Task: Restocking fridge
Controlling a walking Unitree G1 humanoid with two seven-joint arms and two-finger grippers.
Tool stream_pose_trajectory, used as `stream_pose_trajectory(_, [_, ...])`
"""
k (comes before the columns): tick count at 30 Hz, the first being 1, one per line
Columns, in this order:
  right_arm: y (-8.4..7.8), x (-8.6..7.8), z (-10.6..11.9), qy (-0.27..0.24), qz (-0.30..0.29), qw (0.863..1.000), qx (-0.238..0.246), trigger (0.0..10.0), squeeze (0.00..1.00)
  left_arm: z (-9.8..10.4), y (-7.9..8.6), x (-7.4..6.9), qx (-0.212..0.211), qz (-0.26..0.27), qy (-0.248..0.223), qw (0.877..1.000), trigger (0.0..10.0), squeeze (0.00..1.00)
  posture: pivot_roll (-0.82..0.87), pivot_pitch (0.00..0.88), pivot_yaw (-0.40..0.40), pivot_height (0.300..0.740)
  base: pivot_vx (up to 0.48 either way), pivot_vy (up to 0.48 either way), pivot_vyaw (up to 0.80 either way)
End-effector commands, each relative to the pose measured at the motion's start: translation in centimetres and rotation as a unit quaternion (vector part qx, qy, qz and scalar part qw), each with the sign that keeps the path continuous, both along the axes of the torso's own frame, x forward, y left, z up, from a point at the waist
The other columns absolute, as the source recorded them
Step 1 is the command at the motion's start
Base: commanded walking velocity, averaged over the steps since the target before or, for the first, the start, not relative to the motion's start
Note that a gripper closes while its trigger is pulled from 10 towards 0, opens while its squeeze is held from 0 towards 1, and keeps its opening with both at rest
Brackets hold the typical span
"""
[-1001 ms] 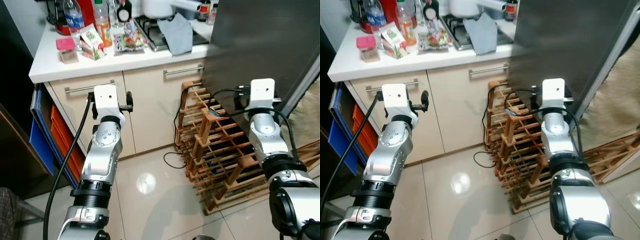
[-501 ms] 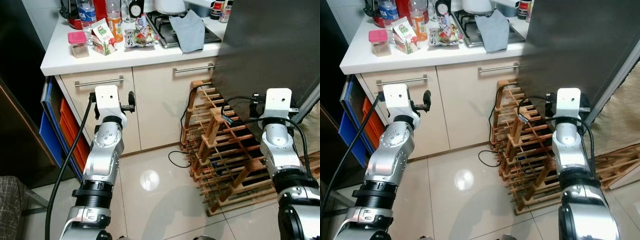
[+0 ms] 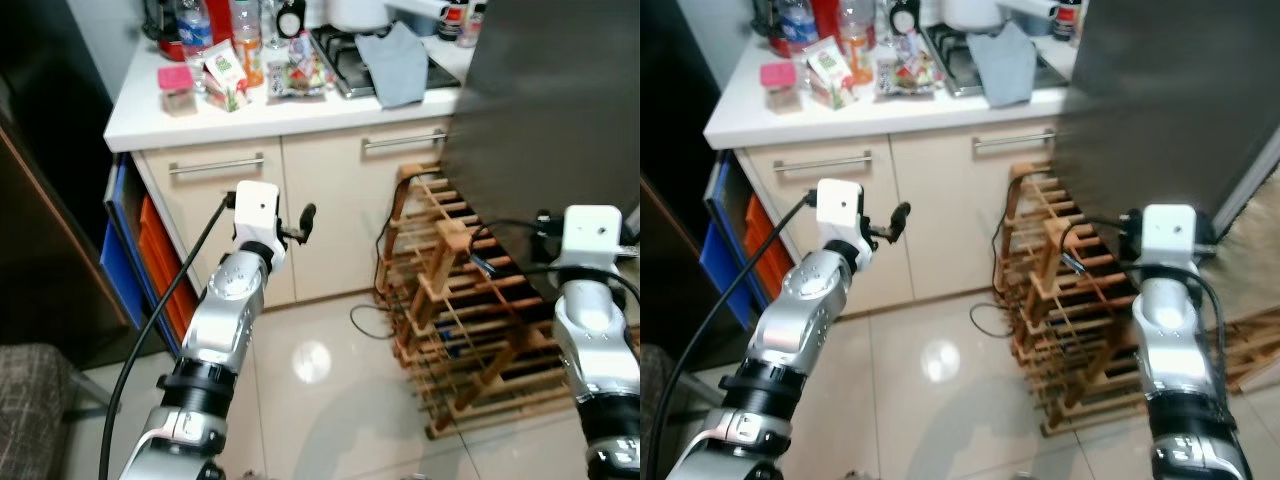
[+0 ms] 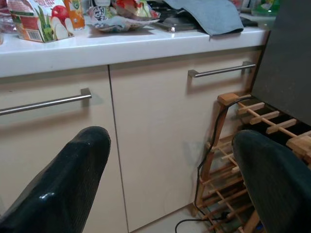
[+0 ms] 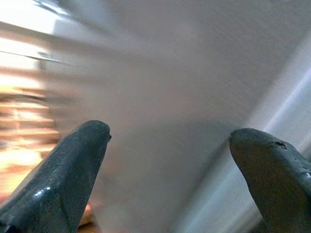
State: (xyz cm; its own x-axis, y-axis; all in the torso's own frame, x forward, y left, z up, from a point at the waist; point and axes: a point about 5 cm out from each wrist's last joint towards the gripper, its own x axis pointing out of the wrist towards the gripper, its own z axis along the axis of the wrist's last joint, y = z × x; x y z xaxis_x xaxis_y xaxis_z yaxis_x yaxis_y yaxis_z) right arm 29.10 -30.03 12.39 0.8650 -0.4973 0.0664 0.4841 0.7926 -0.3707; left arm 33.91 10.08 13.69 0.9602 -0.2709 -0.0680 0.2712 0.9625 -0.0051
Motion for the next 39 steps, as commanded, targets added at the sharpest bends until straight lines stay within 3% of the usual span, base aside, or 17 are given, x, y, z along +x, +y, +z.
stream_pose_trajectory(1, [-4.3, -3.2, 0.0, 0.004, -0.138, 0.990, -0.016, 10.0, 0.00, 0.6, -0.4, 0.0, -0.002, -0.021, -0.012, 1.000, 10.0, 0.00, -0.24, 0.000, 0.083, 0.740, 0.000, 0.000, 0.00])
stream_pose_trajectory(3, [-5.7, -5.5, 0.1, 0.000, -0.217, 0.975, -0.040, 10.0, 0.00, 0.6, -0.9, -0.1, -0.009, -0.044, -0.011, 0.999, 10.0, 0.00, -0.24, 0.000, 0.084, 0.740, 0.000, 0.000, 0.00])
stream_pose_trajectory(6, [-5.5, -6.6, -0.5, 0.007, -0.244, 0.969, -0.028, 10.0, 0.00, 0.5, -1.6, -0.4, -0.010, -0.080, -0.008, 0.997, 10.0, 0.00, -0.25, 0.000, 0.083, 0.740, 0.000, 0.000, 0.00])
stream_pose_trajectory(8, [-4.4, -7.2, -1.6, 0.020, -0.250, 0.968, 0.000, 10.0, 0.00, 0.5, -2.3, -0.8, -0.008, -0.116, -0.007, 0.993, 10.0, 0.00, -0.24, 0.000, 0.080, 0.740, 0.000, 0.000, 0.00])
stream_pose_trajectory(9, [-3.1, -7.0, -2.0, 0.023, -0.232, 0.973, 0.003, 10.0, 0.00, 0.6, -2.4, -0.8, -0.007, -0.126, -0.009, 0.992, 10.0, 0.00, -0.24, 0.000, 0.078, 0.740, 0.000, 0.000, 0.00])
stream_pose_trajectory(11, [-2.2, -6.8, -2.2, 0.024, -0.217, 0.976, 0.004, 10.0, 0.00, 0.6, -2.5, -0.9, -0.006, -0.132, -0.010, 0.991, 10.0, 0.00, -0.24, 0.000, 0.078, 0.740, 0.000, 0.000, 0.00])
stream_pose_trajectory(12, [-0.5, -6.0, -2.0, 0.011, -0.173, 0.985, 0.001, 10.0, 0.00, 0.8, -2.6, -0.9, -0.007, -0.139, -0.014, 0.990, 10.0, 0.00, -0.22, 0.000, 0.070, 0.740, 0.000, 0.000, 0.00])
stream_pose_trajectory(13, [-0.5, -6.0, -2.0, 0.011, -0.173, 0.985, 0.001, 10.0, 0.00, 0.8, -2.6, -0.9, -0.007, -0.139, -0.014, 0.990, 10.0, 0.00, -0.22, 0.000, 0.070, 0.740, 0.000, 0.000, 0.00])
stream_pose_trajectory(15, [3.5, -3.7, -0.8, -0.042, -0.046, 0.998, 0.028, 10.0, 0.00, 1.2, -2.5, -0.9, 0.002, -0.145, -0.027, 0.989, 10.0, 0.00, -0.21, 0.000, 0.064, 0.740, 0.000, 0.000, 0.00])
stream_pose_trajectory(16, [3.5, -3.7, -0.8, -0.042, -0.046, 0.998, 0.028, 10.0, 0.00, 1.2, -2.5, -0.9, 0.002, -0.145, -0.027, 0.989, 10.0, 0.00, -0.21, 0.000, 0.064, 0.740, 0.000, 0.000, 0.00])
stream_pose_trajectory(18, [8.1, -1.3, 0.9, -0.089, 0.101, 0.988, 0.077, 10.0, 0.00, 1.8, -1.0, -0.5, 0.023, -0.086, -0.062, 0.994, 10.0, 0.00, -0.18, 0.000, 0.050, 0.740, 0.000, 0.000, 0.00])
stream_pose_trajectory(20, [8.7, -0.9, 1.0, -0.092, 0.117, 0.984, 0.093, 10.0, 0.00, 1.8, -0.7, -0.5, 0.022, -0.078, -0.063, 0.995, 10.0, 0.00, -0.18, 0.000, 0.050, 0.740, 0.000, 0.000, 0.00])
stream_pose_trajectory(21, [9.6, -0.1, 1.1, -0.085, 0.143, 0.978, 0.122, 10.0, 0.00, 1.6, 0.2, -0.6, 0.004, -0.048, -0.059, 0.997, 10.0, 0.00, -0.14, 0.000, 0.032, 0.740, 0.000, 0.000, 0.00])
stream_pose_trajectory(24, [10.5, 0.6, 0.9, -0.075, 0.167, 0.973, 0.144, 10.0, 0.00, 1.4, 0.9, -0.9, -0.016, -0.015, -0.050, 0.999, 10.0, 0.00, -0.12, 0.000, 0.023, 0.740, 0.000, 0.000, 0.00])
stream_pose_trajectory(30, [12.4, 1.3, 0.3, -0.057, 0.226, 0.958, 0.168, 10.0, 0.00, 0.7, 1.4, -1.8, -0.016, 0.010, -0.047, 0.999, 10.0, 0.00, -0.09, 0.000, 0.001, 0.740, 0.000, 0.000, 0.59])
stream_pose_trajectory(33, [14.1, 1.8, -0.5, -0.040, 0.279, 0.940, 0.193, 10.0, 0.00, 0.2, 2.2, -2.1, -0.011, 0.066, -0.047, 0.997, 10.0, 0.00, -0.08, 0.000, 0.002, 0.740, 0.000, 0.000, 0.61])
stream_pose_trajectory(39, [15.2, 2.3, -1.2, -0.027, 0.302, 0.927, 0.222, 10.0, 0.00, 0.2, 5.2, -1.2, -0.036, 0.167, -0.034, 0.985, 10.0, 0.00, -0.07, 0.000, -0.001, 0.740, 0.000, 0.000, 0.54])
